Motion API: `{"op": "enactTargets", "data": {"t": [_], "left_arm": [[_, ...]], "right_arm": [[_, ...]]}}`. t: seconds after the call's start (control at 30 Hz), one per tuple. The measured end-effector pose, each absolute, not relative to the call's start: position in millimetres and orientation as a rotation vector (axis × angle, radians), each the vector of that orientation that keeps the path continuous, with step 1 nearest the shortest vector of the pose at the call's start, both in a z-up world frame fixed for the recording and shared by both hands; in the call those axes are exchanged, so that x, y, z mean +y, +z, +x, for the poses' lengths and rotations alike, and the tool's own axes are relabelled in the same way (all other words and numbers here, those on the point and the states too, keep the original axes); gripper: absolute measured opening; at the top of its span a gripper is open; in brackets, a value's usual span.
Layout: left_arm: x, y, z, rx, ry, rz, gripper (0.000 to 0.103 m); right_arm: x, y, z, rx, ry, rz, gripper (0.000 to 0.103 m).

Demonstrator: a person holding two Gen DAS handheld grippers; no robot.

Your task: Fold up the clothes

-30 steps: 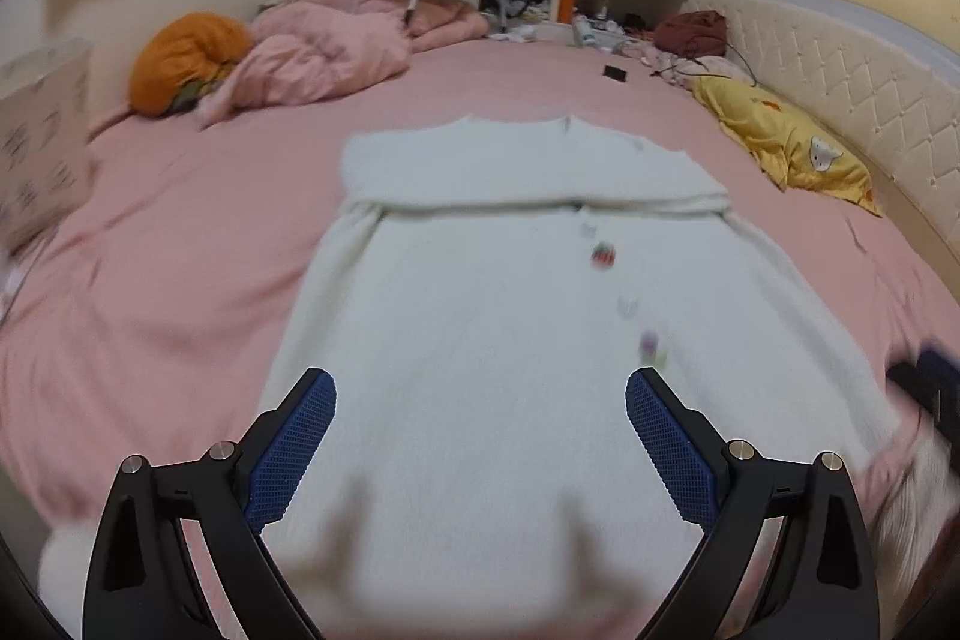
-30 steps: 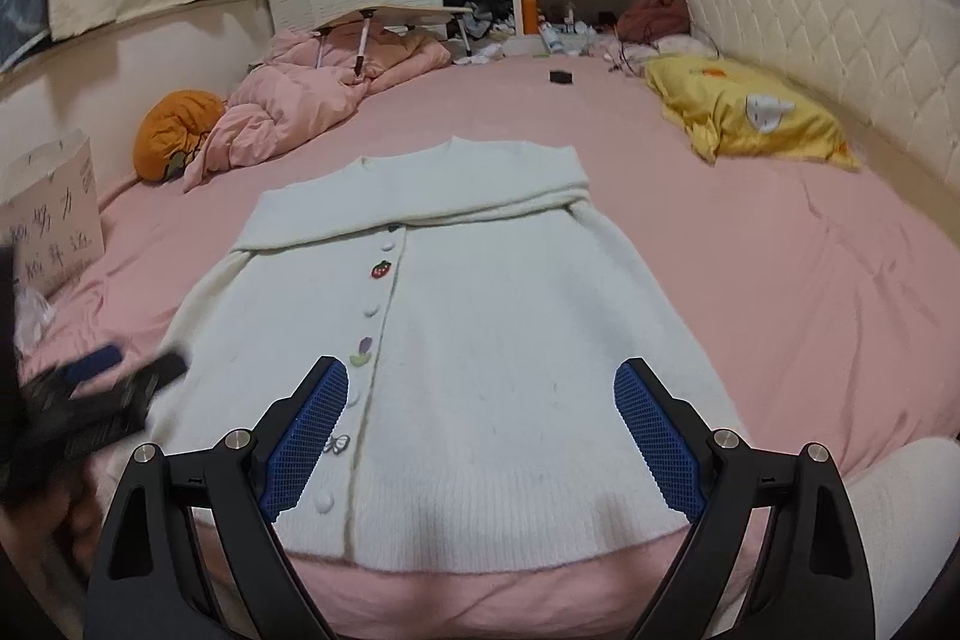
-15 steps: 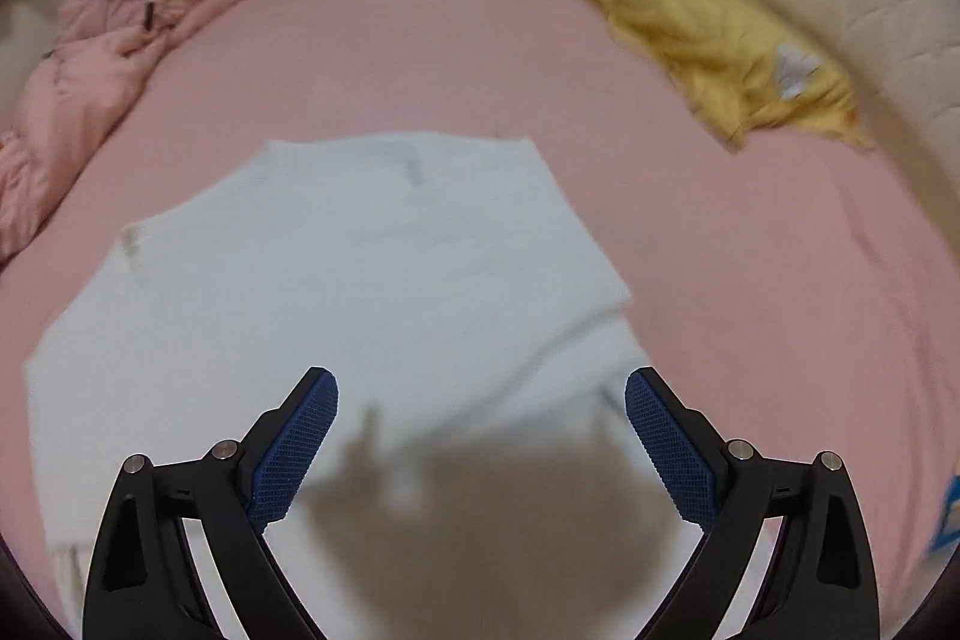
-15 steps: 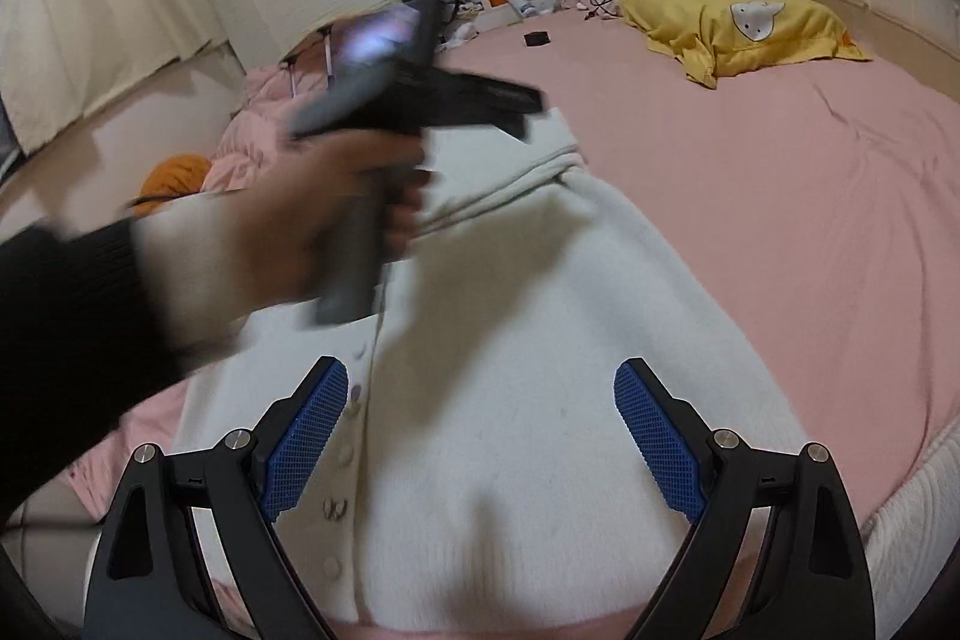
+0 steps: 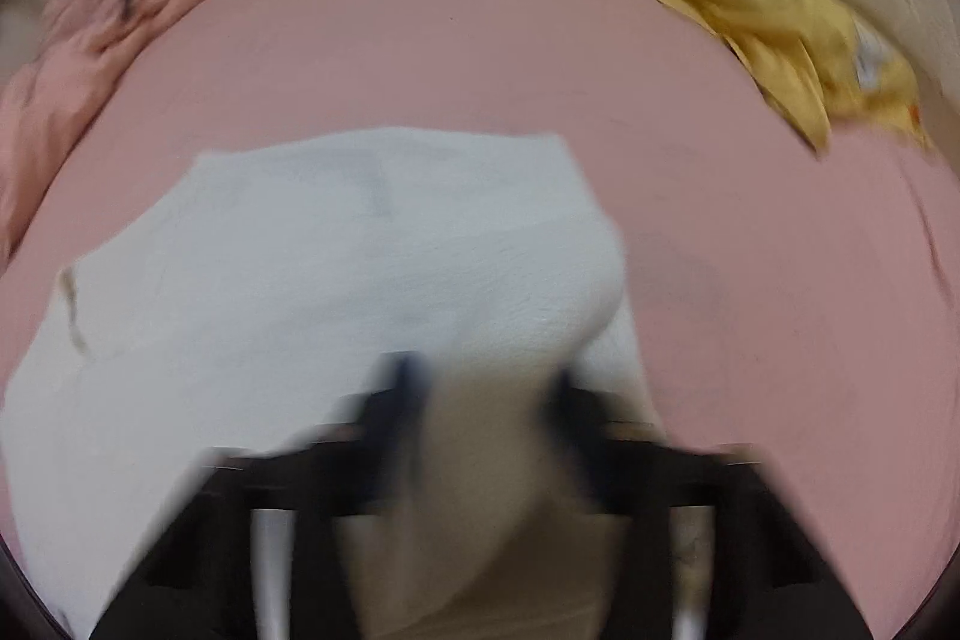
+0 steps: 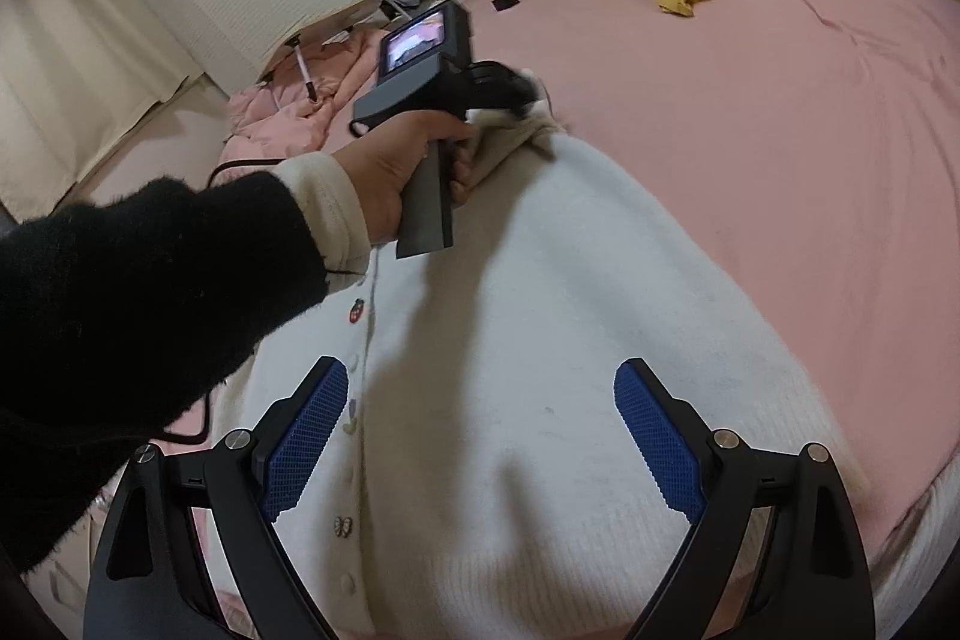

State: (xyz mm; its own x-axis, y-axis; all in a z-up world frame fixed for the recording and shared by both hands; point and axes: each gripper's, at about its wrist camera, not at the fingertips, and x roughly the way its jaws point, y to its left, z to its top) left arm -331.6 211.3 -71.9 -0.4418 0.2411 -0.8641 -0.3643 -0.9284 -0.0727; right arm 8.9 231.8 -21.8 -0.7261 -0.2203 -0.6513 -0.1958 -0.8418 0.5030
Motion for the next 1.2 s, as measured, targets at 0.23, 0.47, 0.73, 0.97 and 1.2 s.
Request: {"op": "enactTargets", "data": {"t": [0.23,0.47,0.73,0.97,1.2], "left_arm": [[131,-19,-312,-0.261,2.338,-1.247,0.016],[17,40,-289,-0.283,2.590,-1.107,0.016],[-239,78,-248,-0.225,3.050,-1.143,0.016],[-427,59,-196,-0.204,3.338,-1.287,0.016],[-528,-19,-143,-0.344,3.334,-1.598,0.017]], "right_arm": [[226,-20,10,-0.822,-2.796,1.154,0.091],[212,-12,16,-0.680,-2.868,1.119,0.091],[179,-6,23,-0.353,-2.998,1.083,0.091],[171,-12,25,-0.293,-3.017,1.145,0.091],[150,-18,22,-0.092,-3.011,1.222,0.091]]}}
